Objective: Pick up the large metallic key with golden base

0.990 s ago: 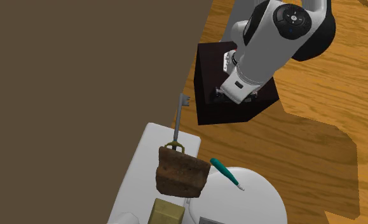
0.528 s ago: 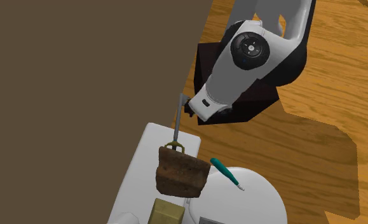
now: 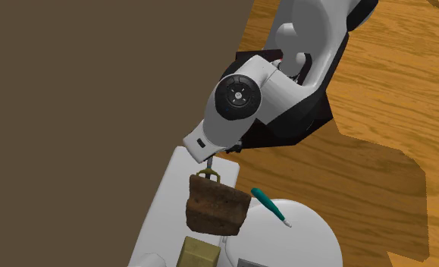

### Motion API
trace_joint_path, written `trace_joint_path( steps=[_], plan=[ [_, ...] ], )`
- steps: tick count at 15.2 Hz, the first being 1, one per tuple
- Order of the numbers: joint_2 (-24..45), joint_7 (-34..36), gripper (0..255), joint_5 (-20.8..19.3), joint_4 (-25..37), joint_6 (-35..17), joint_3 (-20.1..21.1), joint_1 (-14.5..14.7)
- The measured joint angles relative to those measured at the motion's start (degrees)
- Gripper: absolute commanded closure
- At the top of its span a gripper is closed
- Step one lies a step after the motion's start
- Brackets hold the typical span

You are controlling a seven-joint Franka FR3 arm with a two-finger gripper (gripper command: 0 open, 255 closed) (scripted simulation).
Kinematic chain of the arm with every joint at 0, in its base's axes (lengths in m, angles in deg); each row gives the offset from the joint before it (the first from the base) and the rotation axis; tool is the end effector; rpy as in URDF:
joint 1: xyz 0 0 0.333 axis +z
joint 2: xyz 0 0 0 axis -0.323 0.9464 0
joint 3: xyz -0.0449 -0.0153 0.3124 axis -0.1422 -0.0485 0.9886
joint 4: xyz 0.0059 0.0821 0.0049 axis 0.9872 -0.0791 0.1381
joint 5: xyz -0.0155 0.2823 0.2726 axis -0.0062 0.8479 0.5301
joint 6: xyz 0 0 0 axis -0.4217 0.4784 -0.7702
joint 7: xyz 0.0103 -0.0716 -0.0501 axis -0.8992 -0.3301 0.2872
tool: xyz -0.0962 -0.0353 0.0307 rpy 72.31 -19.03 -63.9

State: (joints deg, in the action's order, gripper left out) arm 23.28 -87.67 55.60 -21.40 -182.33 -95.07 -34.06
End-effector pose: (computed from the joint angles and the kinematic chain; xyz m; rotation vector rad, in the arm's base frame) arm 0.4865 -0.4112 0.5661 2.9862 -0.2908 -0.0310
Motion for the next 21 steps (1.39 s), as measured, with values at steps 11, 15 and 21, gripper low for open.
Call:
trace_joint_path(
  steps=[11, 15, 21],
  plan=[
    [1.01, 0.13, 255, 0.35, -4.01, -4.90, 0.09, -0.12],
    [1.04, 0.12, 255, 0.36, -3.96, -4.89, 0.09, -0.14],
    [1.12, 0.04, 255, 0.35, -2.72, -3.62, 0.05, -0.21]
  ],
)
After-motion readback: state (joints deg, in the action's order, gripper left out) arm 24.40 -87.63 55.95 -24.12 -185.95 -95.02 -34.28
